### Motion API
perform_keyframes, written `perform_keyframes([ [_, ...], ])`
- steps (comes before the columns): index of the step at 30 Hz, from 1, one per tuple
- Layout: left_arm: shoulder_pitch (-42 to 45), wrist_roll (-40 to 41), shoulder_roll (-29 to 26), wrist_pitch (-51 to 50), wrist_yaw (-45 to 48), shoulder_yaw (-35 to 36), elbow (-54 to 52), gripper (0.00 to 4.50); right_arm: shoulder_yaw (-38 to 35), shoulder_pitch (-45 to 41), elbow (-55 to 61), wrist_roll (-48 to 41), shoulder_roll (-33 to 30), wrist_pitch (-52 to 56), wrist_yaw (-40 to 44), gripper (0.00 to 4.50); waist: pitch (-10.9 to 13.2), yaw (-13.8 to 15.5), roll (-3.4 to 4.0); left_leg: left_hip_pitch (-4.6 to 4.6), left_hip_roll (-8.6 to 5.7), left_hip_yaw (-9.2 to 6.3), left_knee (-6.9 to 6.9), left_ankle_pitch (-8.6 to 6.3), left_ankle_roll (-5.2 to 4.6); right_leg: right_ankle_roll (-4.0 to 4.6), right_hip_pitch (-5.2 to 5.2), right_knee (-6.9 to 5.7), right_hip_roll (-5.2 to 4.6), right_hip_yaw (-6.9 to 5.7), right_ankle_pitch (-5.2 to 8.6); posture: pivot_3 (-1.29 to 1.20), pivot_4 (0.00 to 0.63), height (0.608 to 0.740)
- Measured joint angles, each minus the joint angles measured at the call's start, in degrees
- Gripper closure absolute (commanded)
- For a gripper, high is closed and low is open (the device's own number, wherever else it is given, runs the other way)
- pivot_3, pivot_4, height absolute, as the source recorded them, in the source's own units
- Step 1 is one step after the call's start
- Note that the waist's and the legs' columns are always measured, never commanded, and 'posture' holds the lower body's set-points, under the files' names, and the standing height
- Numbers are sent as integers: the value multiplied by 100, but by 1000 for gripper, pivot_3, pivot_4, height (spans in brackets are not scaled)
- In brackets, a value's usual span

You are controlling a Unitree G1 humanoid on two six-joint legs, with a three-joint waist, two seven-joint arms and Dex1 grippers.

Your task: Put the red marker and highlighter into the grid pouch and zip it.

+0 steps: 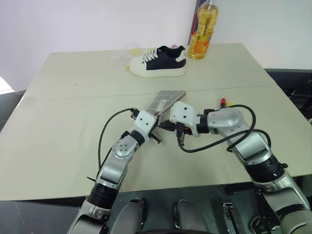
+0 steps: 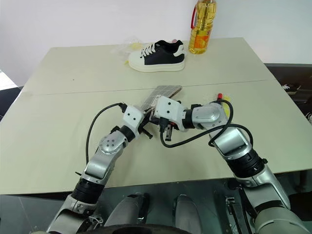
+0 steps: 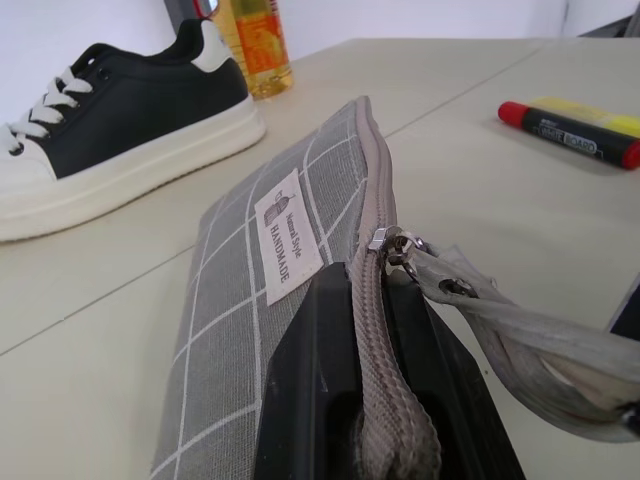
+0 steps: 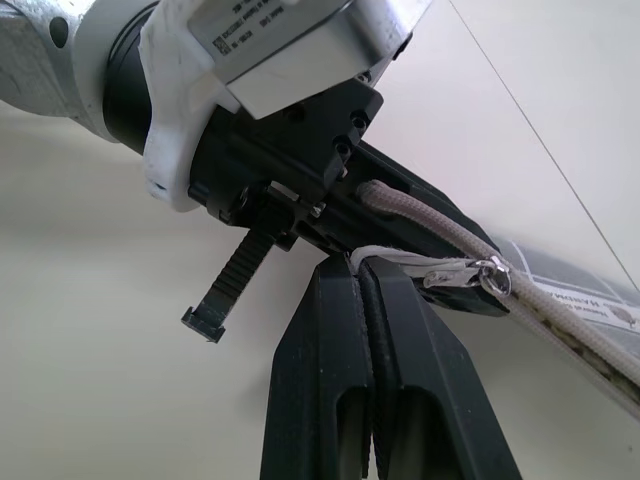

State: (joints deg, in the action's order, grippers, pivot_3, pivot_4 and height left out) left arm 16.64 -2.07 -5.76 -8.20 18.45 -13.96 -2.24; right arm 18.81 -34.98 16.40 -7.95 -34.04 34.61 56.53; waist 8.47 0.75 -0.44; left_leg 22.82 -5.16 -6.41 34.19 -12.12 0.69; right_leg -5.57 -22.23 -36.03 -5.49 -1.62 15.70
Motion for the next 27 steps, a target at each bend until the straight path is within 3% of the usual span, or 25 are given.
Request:
perform_keyframes([
  [3, -5, 4, -62, 6, -4, 21, -23, 4500, -157, 14, 6, -281, -80, 172, 155, 2722, 0, 2, 0, 0, -1, 0, 0, 0, 0, 0, 2, 1, -1, -1, 0, 0, 150, 738],
  [7, -181, 159, -277, -3, 74, 246, -327, 4500, -1057, 19, -393, -605, -131, 788, -218, 953, 0, 6, -3, 1, 0, -2, 1, 0, 0, 1, 1, 1, -1, 0, 0, 0, 150, 738],
  [14, -840, 1009, -796, -463, 806, 578, -1330, 4500, -2230, -192, -2421, -346, -396, 1467, -1670, 953, 1, -11, -1, 10, 1, 4, -1, 0, 0, 4, -8, 0, -4, 3, 0, 0, 150, 738],
  [19, -959, 1497, -1004, -793, 1093, 685, -1846, 4500, -2368, -300, -3157, -109, -394, 1444, -2318, 953, 0, -6, 0, 10, 1, 5, 0, 1, -1, 4, -5, 1, -4, 3, 0, 0, 150, 738],
  [27, -958, 1565, -1070, -890, 1084, 697, -1887, 4500, -2353, -308, -3825, -10, -179, 1165, -2585, 953, 0, -13, 0, 9, 2, 6, 1, 1, -2, 4, -4, 1, -1, 3, 0, 0, 150, 738],
])
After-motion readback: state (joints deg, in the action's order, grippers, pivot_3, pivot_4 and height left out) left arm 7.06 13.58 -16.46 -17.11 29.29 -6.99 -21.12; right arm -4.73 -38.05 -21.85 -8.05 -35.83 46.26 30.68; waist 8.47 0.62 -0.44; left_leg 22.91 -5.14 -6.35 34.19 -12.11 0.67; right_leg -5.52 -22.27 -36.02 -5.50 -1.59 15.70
